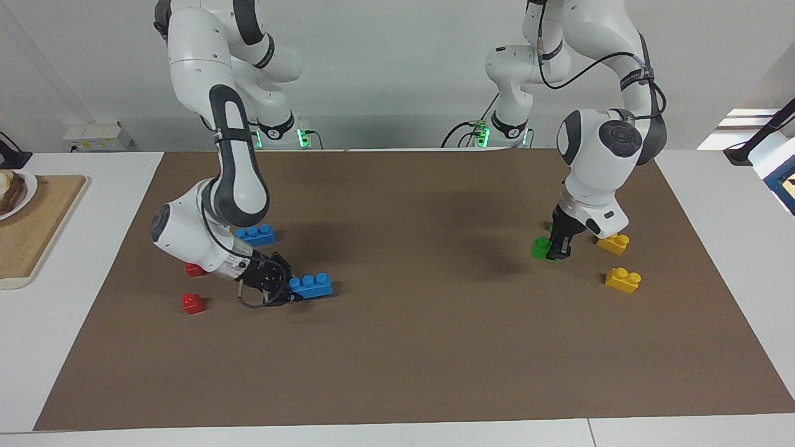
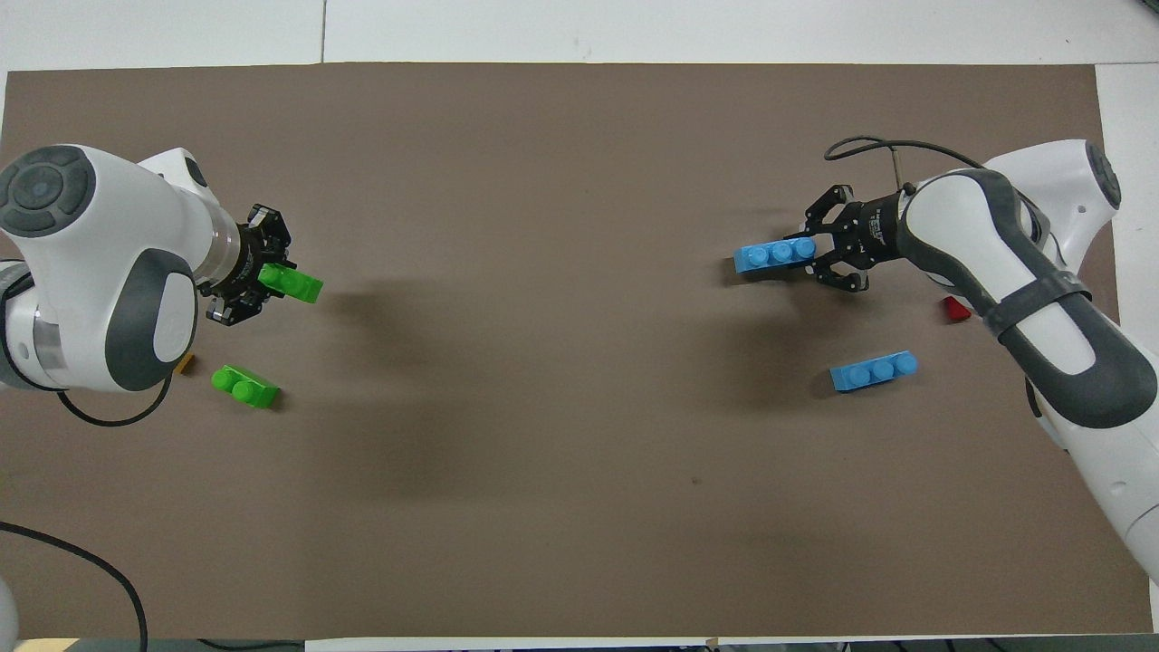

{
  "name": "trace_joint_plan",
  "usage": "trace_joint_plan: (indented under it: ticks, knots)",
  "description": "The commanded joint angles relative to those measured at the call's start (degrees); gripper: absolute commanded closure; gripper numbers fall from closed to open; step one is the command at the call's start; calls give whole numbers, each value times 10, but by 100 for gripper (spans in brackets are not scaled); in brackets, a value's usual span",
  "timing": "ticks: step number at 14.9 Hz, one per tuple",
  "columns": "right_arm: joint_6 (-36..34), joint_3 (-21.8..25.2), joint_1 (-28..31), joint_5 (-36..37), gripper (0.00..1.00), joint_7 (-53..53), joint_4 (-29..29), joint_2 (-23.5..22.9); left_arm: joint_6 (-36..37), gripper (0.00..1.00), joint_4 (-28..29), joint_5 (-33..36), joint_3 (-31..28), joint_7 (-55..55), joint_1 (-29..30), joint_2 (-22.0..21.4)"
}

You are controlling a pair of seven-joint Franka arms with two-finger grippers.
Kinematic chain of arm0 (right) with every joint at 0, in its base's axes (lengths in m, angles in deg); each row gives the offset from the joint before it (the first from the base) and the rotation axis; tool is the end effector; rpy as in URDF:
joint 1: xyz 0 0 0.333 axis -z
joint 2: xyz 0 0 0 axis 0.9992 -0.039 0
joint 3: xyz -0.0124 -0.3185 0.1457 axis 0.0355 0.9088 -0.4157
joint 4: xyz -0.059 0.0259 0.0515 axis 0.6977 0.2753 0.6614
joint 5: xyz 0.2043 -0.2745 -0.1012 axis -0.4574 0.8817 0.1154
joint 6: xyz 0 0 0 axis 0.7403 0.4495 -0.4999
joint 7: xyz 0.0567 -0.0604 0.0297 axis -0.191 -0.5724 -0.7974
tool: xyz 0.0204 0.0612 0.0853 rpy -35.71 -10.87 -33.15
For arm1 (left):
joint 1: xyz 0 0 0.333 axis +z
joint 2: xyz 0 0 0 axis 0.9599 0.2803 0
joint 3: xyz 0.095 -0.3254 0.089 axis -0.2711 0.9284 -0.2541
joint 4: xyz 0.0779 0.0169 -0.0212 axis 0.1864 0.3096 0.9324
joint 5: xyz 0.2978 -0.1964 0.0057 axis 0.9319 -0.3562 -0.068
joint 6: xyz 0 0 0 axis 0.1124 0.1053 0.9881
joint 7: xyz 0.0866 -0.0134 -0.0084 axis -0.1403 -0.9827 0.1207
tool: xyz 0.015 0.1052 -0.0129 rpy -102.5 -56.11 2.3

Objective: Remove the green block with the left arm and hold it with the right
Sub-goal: 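Lower the green brick near the yellow bricks while the right gripper lowers blue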

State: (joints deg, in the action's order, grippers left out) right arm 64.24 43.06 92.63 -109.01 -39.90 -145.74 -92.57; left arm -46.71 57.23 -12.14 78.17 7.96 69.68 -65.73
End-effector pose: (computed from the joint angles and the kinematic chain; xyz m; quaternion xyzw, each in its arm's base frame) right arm 0.6318 0.0057 0.3362 -0.7356 0.6197 0.1732 0.2117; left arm 0.5644 -0.0733 0.4459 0.8558 0.5169 0.0154 0.0121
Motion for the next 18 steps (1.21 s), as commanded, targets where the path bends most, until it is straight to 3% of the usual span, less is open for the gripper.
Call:
trace_joint_plan:
  ticks: [1,7,18]
  knots:
    - [-26,-8,39,20,100,35,7,1,-20,100,30,-33,6,-102,33,-8]
    - [-41,-9,94,36,100,70,6,-1,-53,100,31,-41,3,-168,47,34]
    - [-10,-8,93,27,100,2,-6,-2,-96,100,33,-41,3,-212,81,69]
